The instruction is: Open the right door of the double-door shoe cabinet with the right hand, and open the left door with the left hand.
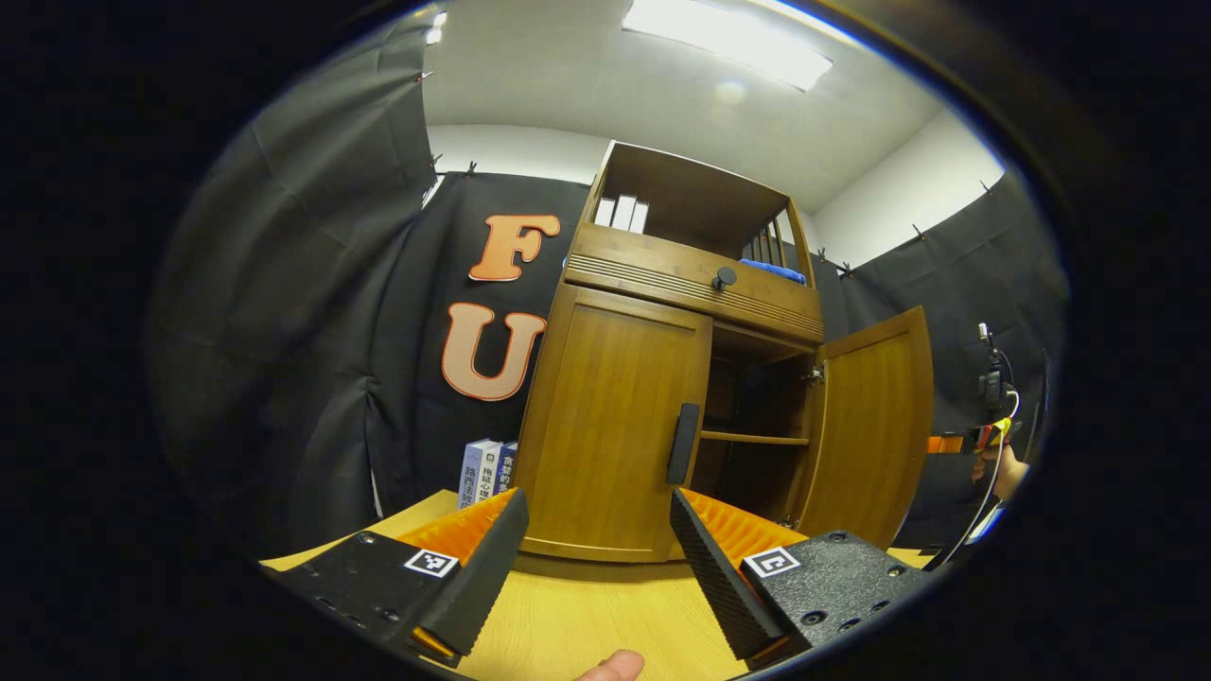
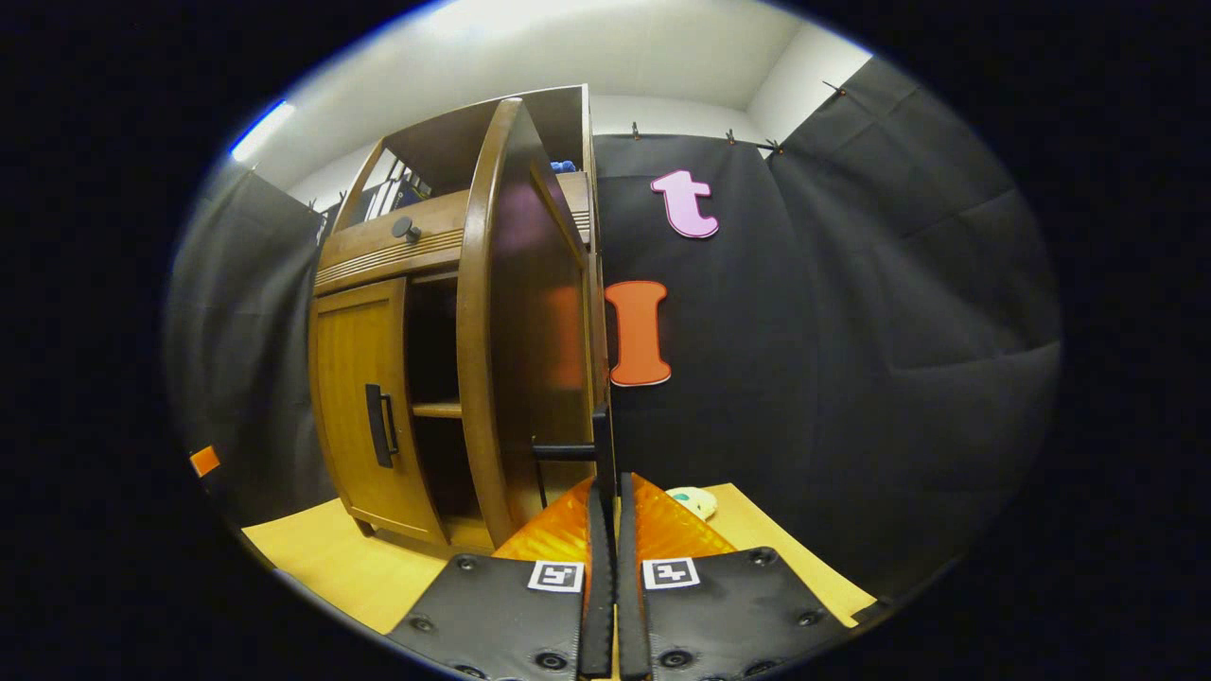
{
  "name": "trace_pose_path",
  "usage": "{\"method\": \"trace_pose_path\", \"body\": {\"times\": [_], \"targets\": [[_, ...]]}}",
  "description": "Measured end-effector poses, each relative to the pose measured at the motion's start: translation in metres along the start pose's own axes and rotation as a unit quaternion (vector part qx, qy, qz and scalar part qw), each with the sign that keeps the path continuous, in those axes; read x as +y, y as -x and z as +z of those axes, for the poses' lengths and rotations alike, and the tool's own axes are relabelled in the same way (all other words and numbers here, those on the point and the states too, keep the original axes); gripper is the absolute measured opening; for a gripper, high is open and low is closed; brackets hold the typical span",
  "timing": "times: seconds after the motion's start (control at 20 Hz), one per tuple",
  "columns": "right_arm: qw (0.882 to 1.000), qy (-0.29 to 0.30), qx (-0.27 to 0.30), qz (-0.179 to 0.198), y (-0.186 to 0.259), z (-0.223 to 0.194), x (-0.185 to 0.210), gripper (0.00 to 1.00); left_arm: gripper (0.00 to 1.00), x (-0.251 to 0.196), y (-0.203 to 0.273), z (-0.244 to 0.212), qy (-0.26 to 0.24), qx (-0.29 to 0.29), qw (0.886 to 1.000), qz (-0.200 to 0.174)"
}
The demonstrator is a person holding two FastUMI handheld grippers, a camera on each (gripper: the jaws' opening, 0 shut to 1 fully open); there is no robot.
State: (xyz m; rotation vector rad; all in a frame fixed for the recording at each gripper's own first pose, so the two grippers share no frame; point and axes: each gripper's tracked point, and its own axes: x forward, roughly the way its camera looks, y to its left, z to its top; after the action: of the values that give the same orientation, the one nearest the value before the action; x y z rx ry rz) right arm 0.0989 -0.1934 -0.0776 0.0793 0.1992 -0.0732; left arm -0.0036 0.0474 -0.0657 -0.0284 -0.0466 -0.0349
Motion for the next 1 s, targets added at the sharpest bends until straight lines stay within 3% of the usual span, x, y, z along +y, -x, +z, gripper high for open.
{"method": "trace_pose_path", "body": {"times": [0.2, 0.5, 0.7, 0.75, 1.0], "targets": [[1.000, -0.007, 0.002, 0.028, 0.000, 0.001, -0.018, 0.10, 0.92, 0.006, 0.003, 0.003, -0.006, -0.005, 1.000, 0.008], [0.999, -0.003, 0.010, 0.049, -0.008, 0.003, -0.023, 0.10, 0.94, 0.009, 0.003, 0.009, -0.012, -0.014, 1.000, 0.014], [0.999, 0.013, 0.019, 0.036, 0.000, -0.001, -0.022, 0.10, 0.92, 0.014, 0.004, 0.009, -0.015, -0.016, 1.000, 0.019], [0.999, 0.023, 0.019, 0.024, 0.010, 0.000, -0.028, 0.02, 0.94, 0.014, 0.004, 0.009, -0.015, -0.017, 1.000, 0.019], [1.000, 0.025, -0.004, 0.006, 0.060, 0.025, -0.034, 0.00, 0.94, 0.009, 0.004, 0.008, -0.008, -0.015, 1.000, 0.015]]}}
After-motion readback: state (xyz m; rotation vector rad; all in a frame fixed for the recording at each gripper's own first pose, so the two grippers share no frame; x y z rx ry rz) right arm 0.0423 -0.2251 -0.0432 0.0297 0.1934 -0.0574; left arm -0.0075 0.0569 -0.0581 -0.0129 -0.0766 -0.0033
